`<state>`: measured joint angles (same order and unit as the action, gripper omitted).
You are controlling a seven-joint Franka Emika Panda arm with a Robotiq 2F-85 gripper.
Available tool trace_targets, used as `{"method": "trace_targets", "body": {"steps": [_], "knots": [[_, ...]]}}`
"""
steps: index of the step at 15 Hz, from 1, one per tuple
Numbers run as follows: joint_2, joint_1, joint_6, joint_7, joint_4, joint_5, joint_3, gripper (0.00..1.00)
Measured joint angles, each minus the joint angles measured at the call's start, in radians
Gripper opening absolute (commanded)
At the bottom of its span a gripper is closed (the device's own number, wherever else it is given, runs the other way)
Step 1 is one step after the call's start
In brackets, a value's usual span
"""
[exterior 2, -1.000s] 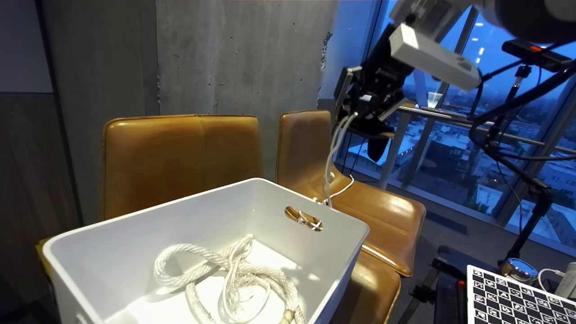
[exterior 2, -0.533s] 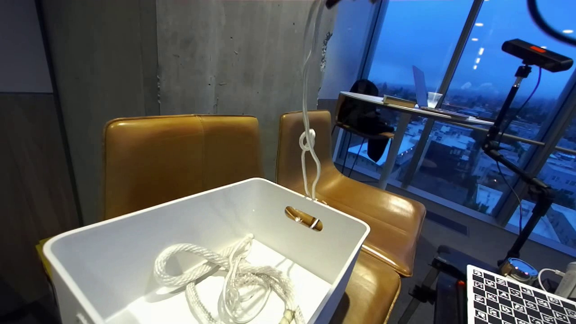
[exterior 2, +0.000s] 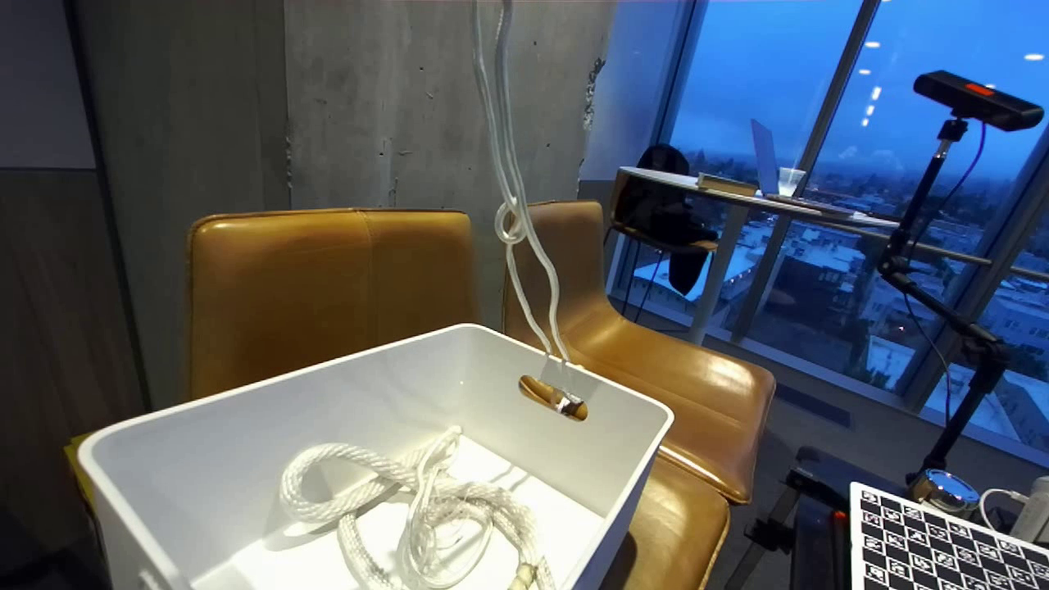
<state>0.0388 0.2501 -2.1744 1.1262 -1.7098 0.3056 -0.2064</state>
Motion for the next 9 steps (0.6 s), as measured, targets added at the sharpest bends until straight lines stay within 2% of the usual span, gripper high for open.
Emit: {"method": "trace_targets", "body": {"steps": [4, 9], "knots": [[0.076, 0.029, 0.007, -0.006, 0.054, 0.005, -0.013, 0.03], [0.164, 0.134, 0.08, -0.006, 0.205, 0.038, -0.045, 0.03]]}}
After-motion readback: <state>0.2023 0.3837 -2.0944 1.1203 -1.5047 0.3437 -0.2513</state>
